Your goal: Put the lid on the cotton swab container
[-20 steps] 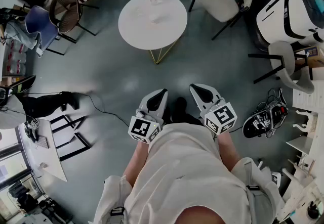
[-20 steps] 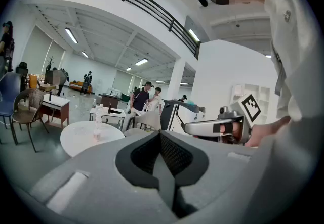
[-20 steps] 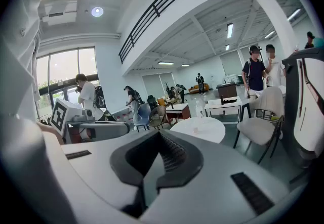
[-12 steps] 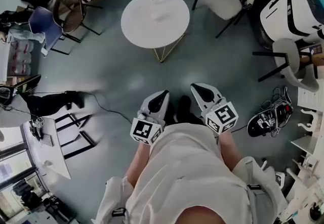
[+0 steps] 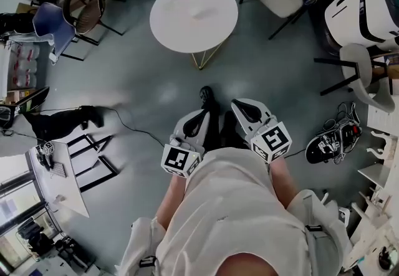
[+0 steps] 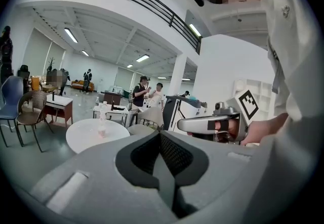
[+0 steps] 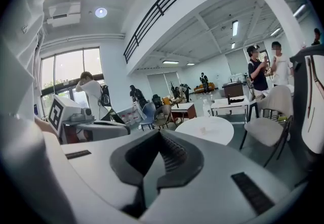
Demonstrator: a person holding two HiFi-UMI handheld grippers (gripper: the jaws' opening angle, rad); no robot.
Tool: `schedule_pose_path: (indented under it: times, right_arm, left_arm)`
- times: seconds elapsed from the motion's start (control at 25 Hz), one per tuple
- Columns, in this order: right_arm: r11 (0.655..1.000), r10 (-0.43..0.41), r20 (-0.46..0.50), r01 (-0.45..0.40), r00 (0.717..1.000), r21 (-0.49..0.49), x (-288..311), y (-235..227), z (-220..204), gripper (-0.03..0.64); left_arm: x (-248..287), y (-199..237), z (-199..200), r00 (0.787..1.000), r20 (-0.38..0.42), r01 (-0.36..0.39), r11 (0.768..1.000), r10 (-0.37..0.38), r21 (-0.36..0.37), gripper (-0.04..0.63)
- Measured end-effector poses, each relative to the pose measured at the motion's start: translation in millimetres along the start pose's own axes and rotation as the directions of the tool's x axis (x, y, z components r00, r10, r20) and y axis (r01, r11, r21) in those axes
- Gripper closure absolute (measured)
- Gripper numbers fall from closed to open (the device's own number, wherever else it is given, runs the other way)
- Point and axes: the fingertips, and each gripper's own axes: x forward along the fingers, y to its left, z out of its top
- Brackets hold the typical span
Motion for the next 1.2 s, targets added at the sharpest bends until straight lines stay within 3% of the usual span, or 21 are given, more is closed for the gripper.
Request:
schedule_pose_path:
  times: [0.16, 0.36, 0.64, 0.88, 1.2]
  right_arm:
    - [1.000, 0.008, -0.025, -0.009, 1.000, -0.015, 17, 0, 7, 0.612]
    - [1.000, 0.025, -0.004, -0.025, 1.000, -0.009, 45, -14, 46, 0.612]
    - [1.000, -0.011, -0.029, 0.010, 1.000, -0.019, 97, -45, 73, 0.612]
    - [0.998, -0.059, 0.002, 0.059, 0.998, -0.012, 140, -61, 108, 0.612]
    - [0.991, -0.123, 0.023, 0.121, 0.992, 0.048, 175, -78, 121, 0.612]
  left_arm:
    - [10, 21, 10, 1.000, 0.029, 0.012, 1.000, -0.012, -0.005, 0.584]
    - [35, 62, 32, 0.998, 0.067, 0.010, 1.000, -0.009, -0.015, 0.584]
    - [67, 117, 56, 0.996, 0.094, 0.000, 0.999, 0.003, -0.040, 0.584]
    - [91, 158, 82, 0.994, 0.083, 0.065, 0.998, -0.064, -0.010, 0.584]
    - [117, 196, 98, 0.989, 0.051, 0.136, 0.990, -0.137, 0.022, 0.584]
